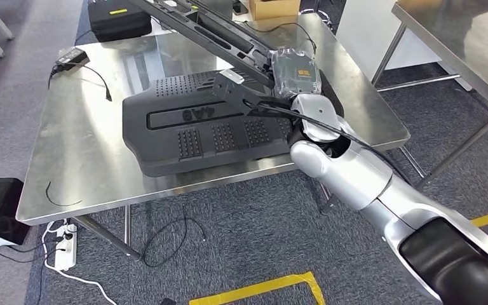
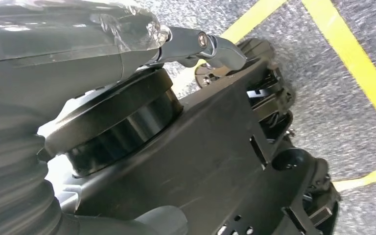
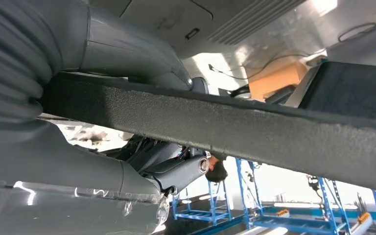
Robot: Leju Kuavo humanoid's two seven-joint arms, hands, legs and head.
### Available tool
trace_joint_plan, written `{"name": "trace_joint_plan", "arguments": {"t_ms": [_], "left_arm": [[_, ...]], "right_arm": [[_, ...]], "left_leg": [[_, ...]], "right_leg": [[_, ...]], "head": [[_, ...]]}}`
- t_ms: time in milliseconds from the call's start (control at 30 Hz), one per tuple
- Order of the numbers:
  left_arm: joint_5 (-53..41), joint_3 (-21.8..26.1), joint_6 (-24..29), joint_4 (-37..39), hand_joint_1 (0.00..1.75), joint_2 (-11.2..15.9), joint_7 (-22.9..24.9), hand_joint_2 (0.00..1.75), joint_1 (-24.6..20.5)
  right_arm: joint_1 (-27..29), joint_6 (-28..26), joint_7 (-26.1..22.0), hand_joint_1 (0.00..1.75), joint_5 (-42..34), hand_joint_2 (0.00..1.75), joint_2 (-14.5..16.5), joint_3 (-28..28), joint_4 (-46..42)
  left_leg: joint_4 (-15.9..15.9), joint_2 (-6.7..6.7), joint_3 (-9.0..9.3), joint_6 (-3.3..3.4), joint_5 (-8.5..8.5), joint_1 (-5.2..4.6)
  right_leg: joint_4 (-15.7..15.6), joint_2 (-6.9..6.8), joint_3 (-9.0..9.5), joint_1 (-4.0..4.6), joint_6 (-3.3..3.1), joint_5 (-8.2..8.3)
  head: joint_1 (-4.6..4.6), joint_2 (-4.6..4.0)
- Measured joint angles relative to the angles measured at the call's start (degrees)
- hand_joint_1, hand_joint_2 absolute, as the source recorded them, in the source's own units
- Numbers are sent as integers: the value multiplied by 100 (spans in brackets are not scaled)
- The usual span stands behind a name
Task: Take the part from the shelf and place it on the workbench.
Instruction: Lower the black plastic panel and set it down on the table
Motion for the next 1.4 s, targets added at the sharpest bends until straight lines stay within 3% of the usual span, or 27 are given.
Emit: {"name": "trace_joint_plan", "arguments": {"t_ms": [67, 133, 233, 267, 300, 367, 433, 467, 600, 667, 733, 800, 833, 900, 967, 1067, 1133, 1167, 1267, 1300, 1333, 1400], "left_arm": [[3, 0, -1, -2, 0, -7, -2, 175, -3], [4, 0, -1, -5, 0, -15, -1, 175, 0], [5, 0, 0, -7, 0, -17, 1, 175, 13], [4, 0, 2, -7, 0, -17, 1, 175, 17], [4, 0, 5, -7, 0, -17, 2, 175, 19], [2, 0, 14, -7, 0, -17, 1, 175, 23], [-4, 0, 21, -5, 0, -16, -2, 175, 23], [-7, 0, 23, -5, 0, -15, -2, 175, 22], [-12, 0, 24, -3, 0, -9, -2, 175, 20], [-12, 0, 22, -2, 0, -4, -4, 175, 22], [-12, 0, 21, -2, 0, -4, -13, 175, 10], [-12, 0, 19, -2, 0, -4, -19, 175, -9], [-12, 0, 18, -2, 0, -4, -18, 175, -12], [-12, 0, 17, -2, 0, -4, -13, 175, -3], [-12, 0, 16, -2, 0, -4, -9, 175, 11], [-12, 0, 12, -5, 0, -8, -9, 175, 11], [-12, 0, 10, -10, 0, -15, -9, 175, 8], [-13, 0, 10, -11, 0, -19, -9, 175, 7], [-15, 0, 10, -11, 0, -18, -9, 175, 10], [-15, 0, 10, -11, 0, -18, -9, 175, 11], [-15, 0, 10, -11, 0, -19, -9, 175, 11], [-15, 0, 10, -11, 0, -19, -9, 175, 12]], "right_arm": [[3, -2, 0, 175, -1, 175, -2, 0, 2], [-13, -4, 0, 175, -1, 175, -5, 0, 3], [-23, -4, 0, 175, -4, 175, -4, 1, 6], [-17, -3, 0, 175, -8, 175, -4, 3, 11], [-13, -3, 0, 175, -13, 175, -5, 7, 20], [-16, -4, 0, 175, -24, 175, -5, 13, 36], [-38, -8, 0, 175, -39, 175, -3, 15, 42], [-50, -10, 0, 175, -56, 175, 3, 17, 44], [-71, -51, 0, 175, -163, 175, 9, 24, 60], [-81, -104, 0, 175, -191, 175, 15, 26, 63], [-86, -159, 0, 175, -227, 175, 24, 40, 67], [-81, -184, 0, 175, -263, 175, 25, 69, 80], [-80, -188, 0, 175, -274, 175, 26, 85, 86], [-81, -197, 0, 175, -285, 175, 28, 106, 91], [-83, -214, 0, 175, -289, 175, 30, 116, 95], [-84, -231, -5, 175, -292, 175, 30, 132, 105], [-97, -234, -10, 175, -293, 175, 30, 139, 118], [-108, -236, -11, 175, -294, 175, 29, 140, 124], [-110, -242, -11, 175, -300, 175, 30, 160, 145], [-102, -243, -11, 175, -303, 175, 30, 175, 155], [-98, -243, -11, 175, -304, 175, 30, 190, 165], [-100, -244, -11, 175, -305, 175, 30, 214, 179]], "left_leg": [[-57, 49, 44, 55, 0, 8], [-116, 103, 105, 110, 15, 32], [-139, 179, 147, 154, -8, 39], [-134, 198, 160, 157, -28, 41], [-125, 217, 176, 151, -54, 44], [-99, 248, 229, 118, -126, 54], [-71, 272, 265, 62, -198, 45], [-63, 285, 272, 31, -221, 35], [-9, 317, 295, -94, -322, 21], [409, 265, 134, -135, -541, 23], [1164, 221, -231, -148, -829, 18], [1580, 212, -483, -141, -855, 6], [1474, 212, -475, -124, -699, 2], [799, 195, -275, -65, -233, -7], [192, 164, -86, -4, 6, -18], [-33, 157, -1, 72, -17, -22], [-108, 165, 63, 121, 6, 4], [-142, 170, 96, 141, 17, 20], [-157, 176, 137, 171, -6, 27], [-153, 174, 156, 172, -27, 30], [-146, 171, 179, 163, -53, 36], [-118, 162, 237, 123, -128, 51]], "right_leg": [[8, 17, -14, -9, 51, -17], [258, -98, -123, -1, 105, -167], [1251, -271, -656, -37, 176, -540], [1476, -289, -807, -58, 195, -554], [1509, -303, -871, -79, 211, -464], [956, -368, -690, -106, 224, -34], [286, -478, -406, -79, 210, 241], [116, -510, -335, -62, 192, 266], [37, -450, -273, -51, 62, 173], [8, -427, -204, -67, -13, 145], [7, -398, -148, -45, -73, 103], [8, -357, -89, -15, -98, 63], [10, -330, -57, -3, -99, 44], [11, -280, -7, 11, -86, 10], [24, -238, -6, 30, -53, -12], [20, -214, -31, 31, 23, -28], [147, -239, -74, 31, 84, -128], [358, -255, -170, 28, 114, -244], [1409, -286, -733, -37, 187, -614], [1576, -292, -855, -59, 206, -593], [1514, -300, -868, -78, 222, -458], [845, -336, -629, -101, 240, -5]], "head": [[14, 0], [66, 1], [153, 1], [169, 0], [190, 0], [242, 0], [296, 1], [301, 1], [231, 1], [168, 1], [75, 1], [28, 1], [12, 2], [-17, 1], [-40, 0], [-34, 1], [-5, 1], [28, 0], [120, 1], [137, 1], [158, 1], [208, 1]]}}
